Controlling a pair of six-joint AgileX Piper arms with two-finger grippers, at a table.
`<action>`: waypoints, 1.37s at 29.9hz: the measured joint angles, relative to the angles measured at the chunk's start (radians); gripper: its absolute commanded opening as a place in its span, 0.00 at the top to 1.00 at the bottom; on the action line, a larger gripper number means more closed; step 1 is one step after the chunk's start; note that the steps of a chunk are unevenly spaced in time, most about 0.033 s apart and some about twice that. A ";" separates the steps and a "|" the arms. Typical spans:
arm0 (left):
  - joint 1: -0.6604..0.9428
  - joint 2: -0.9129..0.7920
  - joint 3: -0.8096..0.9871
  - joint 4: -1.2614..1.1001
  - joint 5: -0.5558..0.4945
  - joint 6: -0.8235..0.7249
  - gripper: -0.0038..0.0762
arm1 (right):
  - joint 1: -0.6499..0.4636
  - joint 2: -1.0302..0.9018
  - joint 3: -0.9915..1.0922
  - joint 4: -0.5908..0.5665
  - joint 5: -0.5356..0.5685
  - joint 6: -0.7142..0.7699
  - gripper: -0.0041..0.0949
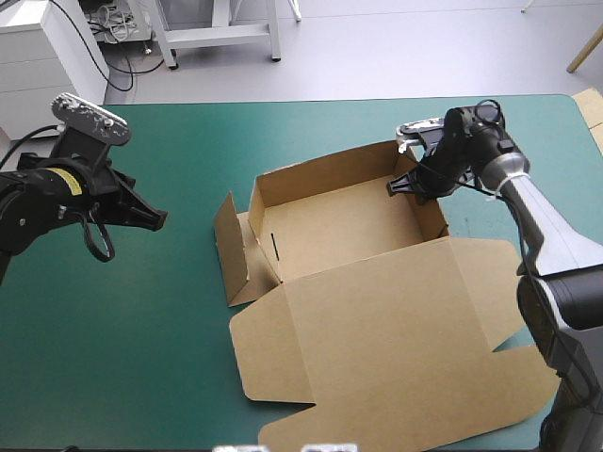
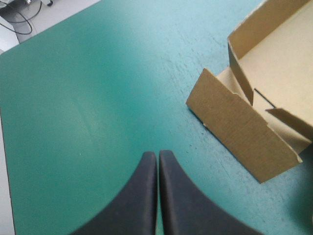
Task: Fold the box
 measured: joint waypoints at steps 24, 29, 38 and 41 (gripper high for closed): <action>0.214 0.051 0.066 -0.094 0.000 0.055 0.93 | -0.299 -0.468 0.000 0.161 0.037 -0.207 0.98; 0.466 0.085 0.105 -0.413 -0.025 0.224 0.93 | -0.314 -0.480 0.000 0.195 0.039 -0.215 0.98; 0.783 0.134 0.373 -0.861 -0.150 0.516 0.95 | -0.315 -0.480 0.000 0.295 0.041 -0.248 0.98; 0.795 0.150 0.480 -0.962 -0.262 0.561 0.96 | -0.315 -0.480 0.000 0.312 0.041 -0.252 0.98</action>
